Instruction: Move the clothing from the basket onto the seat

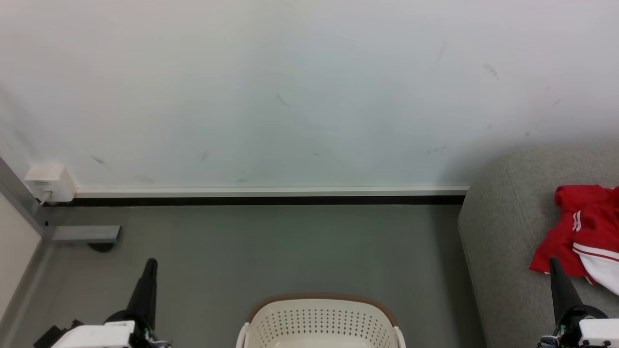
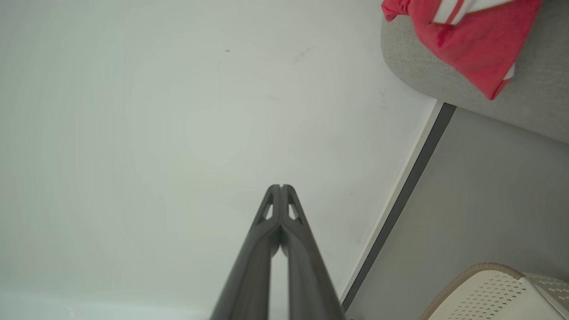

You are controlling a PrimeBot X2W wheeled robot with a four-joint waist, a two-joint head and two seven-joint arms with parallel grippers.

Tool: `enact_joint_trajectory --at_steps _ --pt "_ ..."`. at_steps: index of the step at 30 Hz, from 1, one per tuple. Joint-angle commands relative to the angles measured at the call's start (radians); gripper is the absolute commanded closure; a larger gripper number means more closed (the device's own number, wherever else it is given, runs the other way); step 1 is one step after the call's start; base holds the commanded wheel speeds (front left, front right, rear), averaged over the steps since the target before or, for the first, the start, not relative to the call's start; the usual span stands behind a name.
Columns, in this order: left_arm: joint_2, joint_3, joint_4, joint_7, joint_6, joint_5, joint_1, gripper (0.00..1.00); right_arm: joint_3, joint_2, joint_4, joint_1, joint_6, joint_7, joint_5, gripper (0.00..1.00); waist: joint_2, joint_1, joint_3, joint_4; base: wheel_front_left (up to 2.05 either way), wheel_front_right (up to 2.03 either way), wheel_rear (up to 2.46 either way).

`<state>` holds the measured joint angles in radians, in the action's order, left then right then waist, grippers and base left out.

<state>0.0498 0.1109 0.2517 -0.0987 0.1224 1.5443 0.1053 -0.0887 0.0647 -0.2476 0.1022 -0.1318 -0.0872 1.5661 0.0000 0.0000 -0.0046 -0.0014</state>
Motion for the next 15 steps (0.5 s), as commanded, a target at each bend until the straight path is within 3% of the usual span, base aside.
enact_joint_trajectory --at_steps 1,15 --pt "0.002 0.004 -0.003 -0.008 0.005 0.029 0.012 1.00 -0.006 0.000 -0.002 0.017 0.002 -0.006 0.021 1.00 0.0000 0.0000 0.001 0.000 0.00 0.00 0.00" --pt "0.001 0.007 -0.002 -0.021 0.010 0.072 0.016 1.00 -0.014 -0.004 -0.005 0.017 0.002 -0.017 0.060 1.00 0.0000 0.0000 0.005 0.001 0.00 0.00 0.00"
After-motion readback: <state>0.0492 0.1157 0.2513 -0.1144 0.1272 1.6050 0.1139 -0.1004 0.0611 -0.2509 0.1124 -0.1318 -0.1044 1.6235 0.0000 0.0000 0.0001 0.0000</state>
